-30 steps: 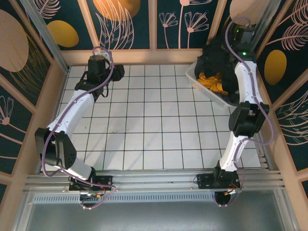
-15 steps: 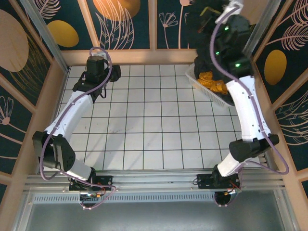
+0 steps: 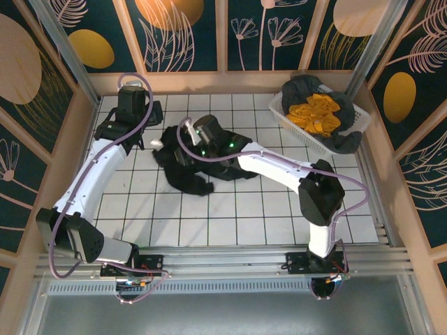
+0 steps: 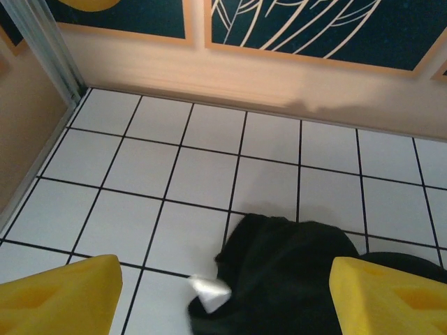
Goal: Fold and stack the t-shirts
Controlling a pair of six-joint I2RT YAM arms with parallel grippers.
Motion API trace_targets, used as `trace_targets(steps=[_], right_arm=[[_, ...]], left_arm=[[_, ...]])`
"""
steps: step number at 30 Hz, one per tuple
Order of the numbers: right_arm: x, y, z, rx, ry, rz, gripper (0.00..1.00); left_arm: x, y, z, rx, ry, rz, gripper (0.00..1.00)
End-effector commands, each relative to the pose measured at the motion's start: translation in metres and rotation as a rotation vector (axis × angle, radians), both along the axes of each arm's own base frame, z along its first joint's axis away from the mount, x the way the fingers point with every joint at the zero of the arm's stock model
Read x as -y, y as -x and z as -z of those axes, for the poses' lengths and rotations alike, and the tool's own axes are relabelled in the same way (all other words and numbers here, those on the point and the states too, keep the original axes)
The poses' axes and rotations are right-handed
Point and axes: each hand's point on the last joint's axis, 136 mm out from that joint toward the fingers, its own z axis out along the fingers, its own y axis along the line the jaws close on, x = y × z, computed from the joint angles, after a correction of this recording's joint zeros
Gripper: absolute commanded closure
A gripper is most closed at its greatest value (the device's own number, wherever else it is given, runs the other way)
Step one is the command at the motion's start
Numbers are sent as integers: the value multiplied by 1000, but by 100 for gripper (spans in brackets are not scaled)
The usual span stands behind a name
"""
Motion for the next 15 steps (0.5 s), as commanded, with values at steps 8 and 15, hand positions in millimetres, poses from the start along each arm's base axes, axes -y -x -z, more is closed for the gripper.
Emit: trace_targets(steps=[8, 15], right_arm=[[134, -48, 18, -184, -113, 361, 38], [189, -27, 85, -317, 44, 477, 38]], left_arm=[[20, 44, 120, -359, 416, -243, 23], [1, 72, 183, -518, 317, -323, 27]])
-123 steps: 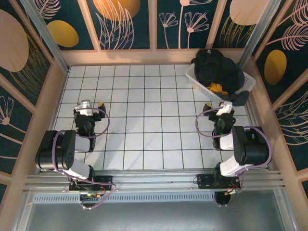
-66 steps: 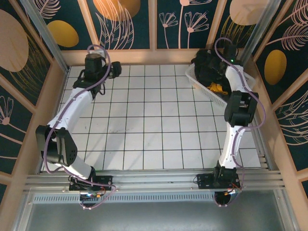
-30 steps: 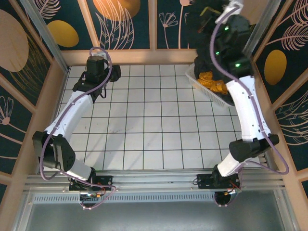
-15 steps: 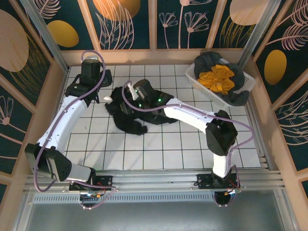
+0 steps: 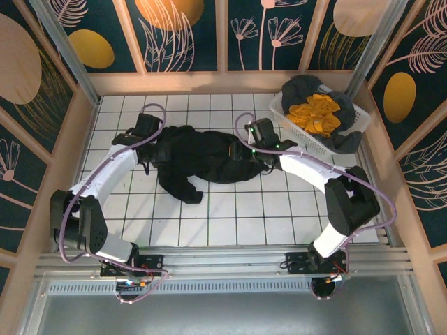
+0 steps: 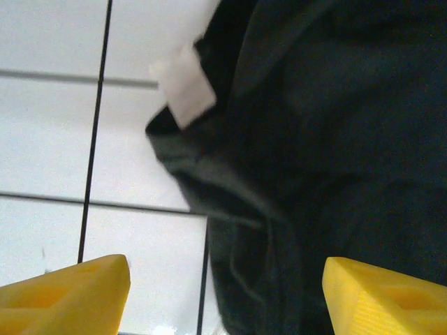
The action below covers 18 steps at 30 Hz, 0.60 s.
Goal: Fold and stack the t-shirts
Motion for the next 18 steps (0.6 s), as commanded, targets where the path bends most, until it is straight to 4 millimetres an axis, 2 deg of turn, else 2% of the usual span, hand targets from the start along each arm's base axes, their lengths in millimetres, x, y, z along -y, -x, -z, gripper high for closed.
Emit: trace_targets(steps=[1, 5, 9, 10, 11, 13, 16, 18], right_arm=[[13, 19, 20, -84, 35, 28, 38], [21, 26, 34, -133, 44, 40, 37], [23, 32, 45, -173, 53, 50, 36], [24, 33, 48, -182, 54, 54, 36], [35, 28, 50, -194, 51, 90, 36], [40, 27, 52, -205, 37, 110, 36], [45, 25, 50, -203, 26, 131, 36], [48, 23, 51, -202, 26, 137, 36]], left_arm=[[-13, 8, 23, -50, 202, -483, 27], [-24, -14, 35, -39, 288, -543, 26], [-10, -38, 49, -55, 374, -537, 27], [-8, -38, 53, -69, 387, -541, 29], [-6, -36, 67, -110, 384, -557, 31], [-4, -31, 80, -149, 389, -574, 34], [0, -28, 86, -162, 417, -583, 35], [3, -30, 82, -147, 445, -582, 35]])
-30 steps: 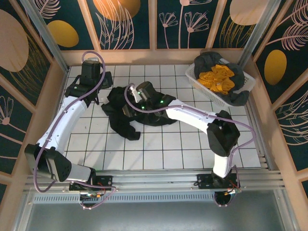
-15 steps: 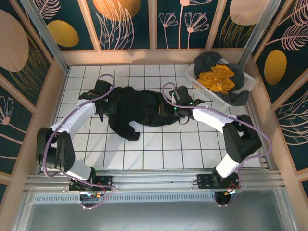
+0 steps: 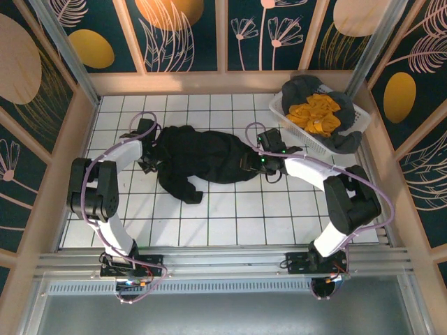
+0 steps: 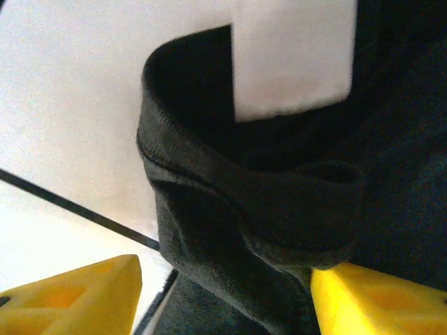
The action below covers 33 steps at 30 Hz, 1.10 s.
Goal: Fold and stack the t-shirts
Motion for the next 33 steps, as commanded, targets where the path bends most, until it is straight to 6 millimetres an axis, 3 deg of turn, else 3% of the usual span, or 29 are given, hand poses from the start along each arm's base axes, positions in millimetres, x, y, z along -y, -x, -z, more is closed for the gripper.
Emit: trace_targets(steps=[1, 4, 6, 8, 13, 19, 22, 25, 30, 33], right_arm=[[3, 5, 3, -28, -12, 15, 36], [4, 4, 6, -36, -13, 20, 36], [5, 2, 6, -35, -13, 23, 36], [5, 1, 7, -34, -15, 27, 36], [3, -1, 9, -40, -18, 28, 36], [2, -6, 9, -40, -19, 29, 37], [3, -7, 9, -40, -15, 34, 38], [4, -8, 7, -35, -12, 38, 38], [9, -7, 9, -38, -10, 58, 40], [12, -7, 13, -47, 2, 69, 42]], left_arm=[[11, -6, -9, 36, 114, -131, 35], [15, -5, -18, 38, 125, -144, 33], [15, 1, -35, 45, 97, -158, 25], [17, 12, -42, 31, 83, -164, 24], [26, 42, -20, -62, 88, -134, 30], [39, 41, -4, -88, 106, -60, 34], [36, 42, 7, -127, 72, -43, 49], [21, 44, -7, -95, 0, -70, 73], [3, 63, -26, -58, -62, -97, 76], [-9, 77, -31, -53, -105, -118, 91]])
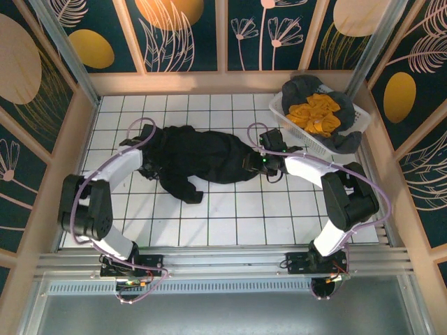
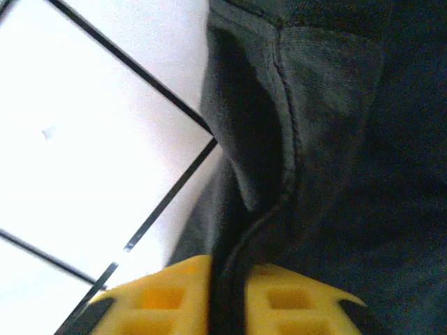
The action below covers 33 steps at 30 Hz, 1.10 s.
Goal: Fold and stack the t-shirts
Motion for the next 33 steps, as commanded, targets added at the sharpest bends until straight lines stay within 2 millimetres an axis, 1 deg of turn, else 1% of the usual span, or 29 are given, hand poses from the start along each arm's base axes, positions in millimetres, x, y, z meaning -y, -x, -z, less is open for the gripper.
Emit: trace_targets(steps=[1, 2, 3, 6, 9, 13, 15, 19, 21, 22, 24, 25, 26, 27, 30, 31, 33], right_arm=[[6, -4, 1, -11, 8, 32, 43], [7, -4, 2, -15, 10, 37, 44], [8, -4, 2, -18, 11, 39, 45], [9, -2, 3, -25, 17, 34, 46], [15, 2, 8, -41, 46, 43, 47], [21, 10, 18, -72, 72, 48, 47], [19, 14, 23, -95, 70, 39, 43], [16, 19, 29, -120, 68, 25, 38], [13, 20, 37, -144, 63, 18, 38], [11, 19, 40, -150, 59, 18, 40], [5, 14, 45, -155, 34, 19, 51], [2, 9, 45, -151, 21, 24, 58], [-2, 1, 41, -135, 9, 31, 70], [-6, -9, 34, -113, -1, 39, 79], [-10, -38, 6, -32, -29, 85, 97], [-9, -46, -4, -9, -41, 104, 100], [-8, -64, -31, 49, -73, 139, 100]], left_arm=[[-23, 29, -2, -41, -103, -25, 94], [-28, 31, -7, -28, -122, -39, 98], [-35, 41, -5, -39, -147, -51, 100], [-52, 52, -18, -6, -197, -105, 100], [-68, 67, -23, 7, -236, -158, 100], [-78, 87, -10, -22, -251, -195, 100], [-82, 95, -3, -42, -259, -204, 100], [-89, 98, -2, -31, -278, -214, 100], [-91, 96, -2, -18, -277, -212, 100], [-91, 95, -2, -14, -272, -210, 100], [-87, 89, -3, 4, -249, -200, 100], [-85, 84, -5, 18, -235, -194, 100], [-82, 79, -8, 35, -216, -187, 100], [-78, 71, -13, 61, -195, -180, 100], [-69, 49, -31, 125, -148, -169, 100], [-67, 42, -39, 149, -136, -169, 100], [-64, 26, -60, 201, -117, -175, 100]])
